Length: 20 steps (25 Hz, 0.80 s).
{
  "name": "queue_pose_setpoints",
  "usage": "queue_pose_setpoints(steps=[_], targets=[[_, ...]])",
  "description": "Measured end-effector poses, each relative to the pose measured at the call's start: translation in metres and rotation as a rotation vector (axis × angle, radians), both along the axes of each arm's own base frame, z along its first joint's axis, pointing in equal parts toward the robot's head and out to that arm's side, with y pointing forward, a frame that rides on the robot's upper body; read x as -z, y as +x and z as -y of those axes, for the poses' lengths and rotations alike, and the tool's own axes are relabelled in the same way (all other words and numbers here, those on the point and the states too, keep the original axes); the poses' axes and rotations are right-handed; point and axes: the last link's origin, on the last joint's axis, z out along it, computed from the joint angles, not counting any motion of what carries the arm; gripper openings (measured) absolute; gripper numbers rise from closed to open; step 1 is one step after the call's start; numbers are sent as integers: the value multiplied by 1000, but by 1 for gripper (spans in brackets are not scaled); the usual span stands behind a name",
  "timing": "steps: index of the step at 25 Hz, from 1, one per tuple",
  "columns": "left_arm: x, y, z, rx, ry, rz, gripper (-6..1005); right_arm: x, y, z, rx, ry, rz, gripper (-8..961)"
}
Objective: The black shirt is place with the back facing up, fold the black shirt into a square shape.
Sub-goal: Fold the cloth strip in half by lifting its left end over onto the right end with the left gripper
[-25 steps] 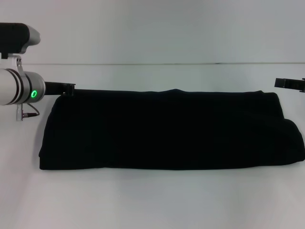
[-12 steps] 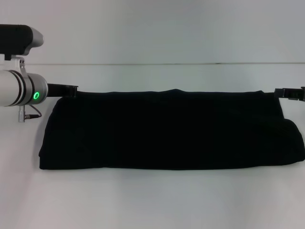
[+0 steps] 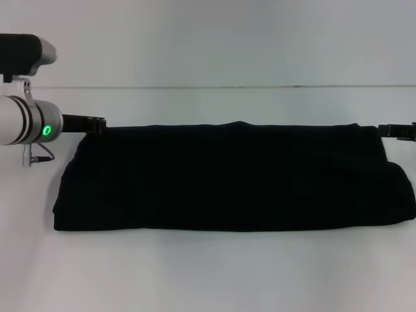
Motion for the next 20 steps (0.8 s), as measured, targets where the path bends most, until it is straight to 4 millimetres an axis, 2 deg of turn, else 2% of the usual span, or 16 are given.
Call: queue_pose_setpoints(steps=[6, 9, 12, 17, 20], targets=[[-27, -10, 0, -34, 83, 18, 241, -4, 0, -1, -5, 2, 5, 626], [-34, -10, 8, -39, 57, 46, 301, -6, 3, 1, 5, 4, 5, 626], [-33, -6, 18, -42, -24, 77, 360, -6, 5, 1, 12, 10, 10, 626], [-23, -2, 41, -51, -194, 114, 558, -3, 8, 1, 20, 19, 25, 626], [-22, -5, 49, -51, -214, 117, 688, -2, 10, 0, 30, 29, 31, 626]])
